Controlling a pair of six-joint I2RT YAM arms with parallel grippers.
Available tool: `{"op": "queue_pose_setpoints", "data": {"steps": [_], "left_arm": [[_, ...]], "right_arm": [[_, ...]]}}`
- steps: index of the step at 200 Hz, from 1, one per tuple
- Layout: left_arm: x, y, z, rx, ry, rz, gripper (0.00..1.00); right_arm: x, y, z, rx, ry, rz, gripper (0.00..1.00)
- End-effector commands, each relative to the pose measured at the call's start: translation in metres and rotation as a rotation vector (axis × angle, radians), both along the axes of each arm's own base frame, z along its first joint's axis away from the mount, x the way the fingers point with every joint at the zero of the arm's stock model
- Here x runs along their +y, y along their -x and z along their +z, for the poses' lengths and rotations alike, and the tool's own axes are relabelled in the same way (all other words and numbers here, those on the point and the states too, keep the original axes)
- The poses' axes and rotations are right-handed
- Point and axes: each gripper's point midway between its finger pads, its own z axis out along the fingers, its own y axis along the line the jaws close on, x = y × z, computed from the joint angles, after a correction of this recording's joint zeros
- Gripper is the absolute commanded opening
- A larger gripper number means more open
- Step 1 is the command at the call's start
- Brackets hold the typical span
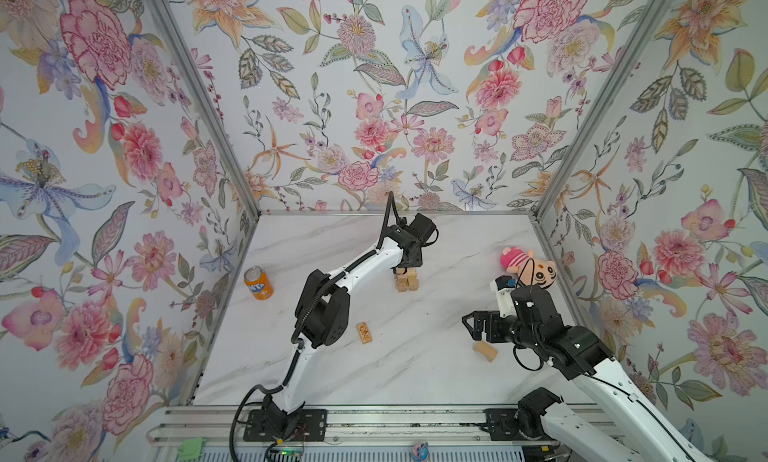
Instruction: Build the wood block tower
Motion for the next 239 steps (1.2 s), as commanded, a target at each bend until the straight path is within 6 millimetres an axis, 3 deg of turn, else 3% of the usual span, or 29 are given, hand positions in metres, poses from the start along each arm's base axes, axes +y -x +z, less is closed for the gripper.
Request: {"op": "queue_pose_setpoints", "data": {"steps": [1, 23, 40, 78, 124, 151, 183, 239], "left_arm": [[0.015, 0.000, 0.071, -0.118, -0.002, -0.001, 0.59], [0.023, 0.015, 0.106, -0.198, 0.007, -0.021, 0.62], [0.033, 0.040, 0.115, -0.257, 0.019, -0.037, 0.70], [0.069, 0.113, 0.099, -0.313, 0.164, -0.089, 0.94], [0.118, 0.178, 0.077, -0.343, 0.272, -0.096, 0.98], [0.133, 0.198, 0.073, -0.355, 0.321, -0.114, 0.98], [0.137, 0.215, 0.060, -0.342, 0.366, -0.151, 0.98], [0.129, 0.212, 0.041, -0.316, 0.349, -0.178, 0.99]], "right_arm": [[-0.002, -0.005, -0.006, 0.002, 0.022, -0.013, 0.99], [-0.006, -0.010, -0.022, 0.051, 0.064, -0.045, 0.99], [-0.011, -0.013, -0.037, 0.099, 0.103, -0.086, 0.99], [-0.022, -0.007, -0.075, 0.220, 0.149, -0.189, 0.99], [-0.037, 0.003, -0.093, 0.254, 0.152, -0.301, 0.99], [-0.038, 0.013, -0.108, 0.313, 0.131, -0.340, 0.99], [-0.031, 0.024, -0.114, 0.327, 0.078, -0.355, 0.99], [-0.031, 0.032, -0.118, 0.329, 0.056, -0.364, 0.99]]}}
